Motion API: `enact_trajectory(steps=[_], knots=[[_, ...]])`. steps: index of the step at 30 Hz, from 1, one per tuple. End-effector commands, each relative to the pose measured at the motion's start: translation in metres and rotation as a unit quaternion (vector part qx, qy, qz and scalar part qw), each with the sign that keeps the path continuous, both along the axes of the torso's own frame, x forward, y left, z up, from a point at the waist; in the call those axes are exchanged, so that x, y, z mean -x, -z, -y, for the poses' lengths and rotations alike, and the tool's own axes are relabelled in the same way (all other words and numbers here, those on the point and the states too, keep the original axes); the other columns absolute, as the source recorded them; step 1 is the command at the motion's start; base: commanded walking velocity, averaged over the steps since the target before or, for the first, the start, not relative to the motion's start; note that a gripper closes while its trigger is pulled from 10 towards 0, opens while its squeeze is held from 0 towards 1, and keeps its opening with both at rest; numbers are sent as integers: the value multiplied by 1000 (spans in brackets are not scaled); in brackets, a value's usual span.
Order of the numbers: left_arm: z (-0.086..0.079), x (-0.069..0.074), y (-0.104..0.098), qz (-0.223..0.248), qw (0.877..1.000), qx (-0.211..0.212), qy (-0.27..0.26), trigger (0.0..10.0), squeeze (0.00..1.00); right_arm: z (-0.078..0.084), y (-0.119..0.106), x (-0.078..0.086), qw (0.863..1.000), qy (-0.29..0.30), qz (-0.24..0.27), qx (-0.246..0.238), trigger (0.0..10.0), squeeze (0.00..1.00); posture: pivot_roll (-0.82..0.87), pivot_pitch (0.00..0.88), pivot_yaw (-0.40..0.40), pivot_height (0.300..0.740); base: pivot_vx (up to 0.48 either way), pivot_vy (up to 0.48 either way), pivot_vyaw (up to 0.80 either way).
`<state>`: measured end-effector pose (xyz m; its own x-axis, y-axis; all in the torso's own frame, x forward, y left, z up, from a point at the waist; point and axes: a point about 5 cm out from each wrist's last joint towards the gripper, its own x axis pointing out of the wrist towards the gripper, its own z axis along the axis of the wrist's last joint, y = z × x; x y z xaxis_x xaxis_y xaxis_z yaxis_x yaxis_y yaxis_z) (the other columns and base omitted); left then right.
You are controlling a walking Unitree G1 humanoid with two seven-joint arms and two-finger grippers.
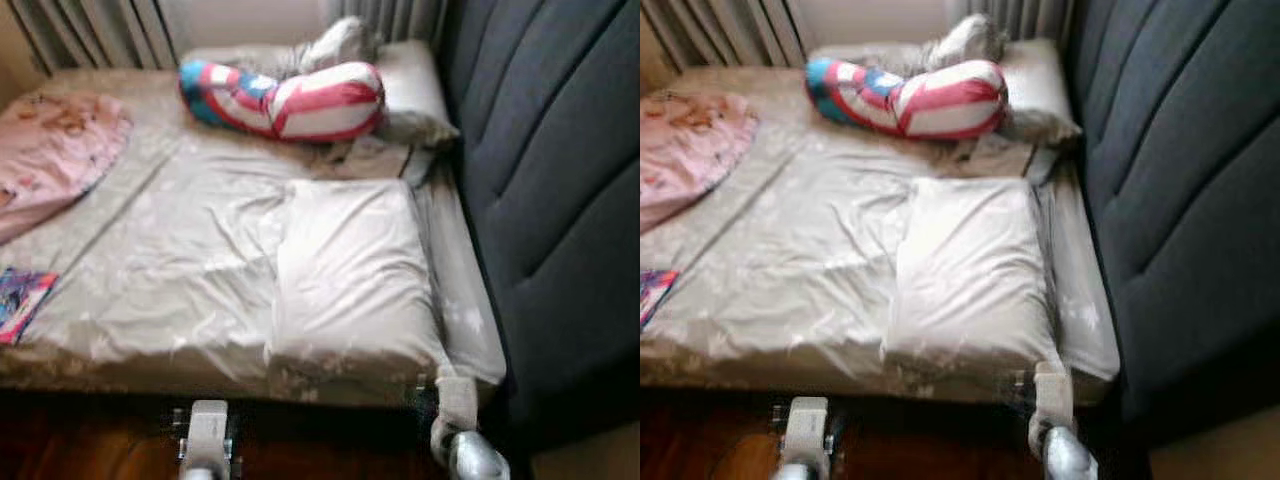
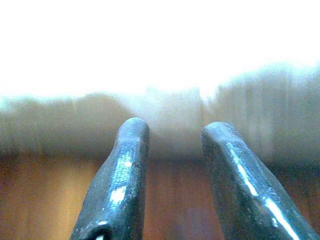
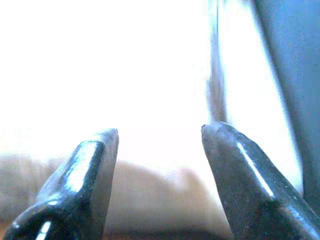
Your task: Clean up the room
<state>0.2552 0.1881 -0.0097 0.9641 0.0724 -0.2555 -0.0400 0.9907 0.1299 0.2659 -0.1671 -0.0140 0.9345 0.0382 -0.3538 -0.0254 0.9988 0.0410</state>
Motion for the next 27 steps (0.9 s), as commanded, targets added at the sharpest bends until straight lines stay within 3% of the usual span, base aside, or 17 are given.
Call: enact_trajectory(steps=[1,6,11,14,21,23,27], knots=[[-2,-3,-11,44,999,-5,12,10000,0,3,10,15,1000,8,-10,-5,10000,0,-137,59,-42,738,0,0,0],[-6,7,-7,53,998,-23,25,10000,0,4,7,18,1000,6,10,-6,10000,0,-133,47,-51,738,0,0,0],[-10,14,-29,126,991,-30,26,10000,0,9,2,24,999,18,41,-13,10000,0,-133,26,-54,738,0,0,0],[-13,25,-53,168,985,-27,19,10000,0,20,-6,36,996,54,76,-15,10000,0,-131,11,-56,738,0,0,0],[-9,19,-48,151,988,-4,13,10000,0,12,1,39,998,37,51,-18,10000,0,-128,10,-58,738,0,0,0],[-6,13,-50,146,989,15,9,10000,0,7,-3,31,997,37,54,-31,10000,0,-128,4,-57,738,0,0,-750],[-4,13,-56,143,989,20,16,10000,0,5,-7,30,998,32,55,-30,10000,0,-133,0,-56,738,0,0,-756]])
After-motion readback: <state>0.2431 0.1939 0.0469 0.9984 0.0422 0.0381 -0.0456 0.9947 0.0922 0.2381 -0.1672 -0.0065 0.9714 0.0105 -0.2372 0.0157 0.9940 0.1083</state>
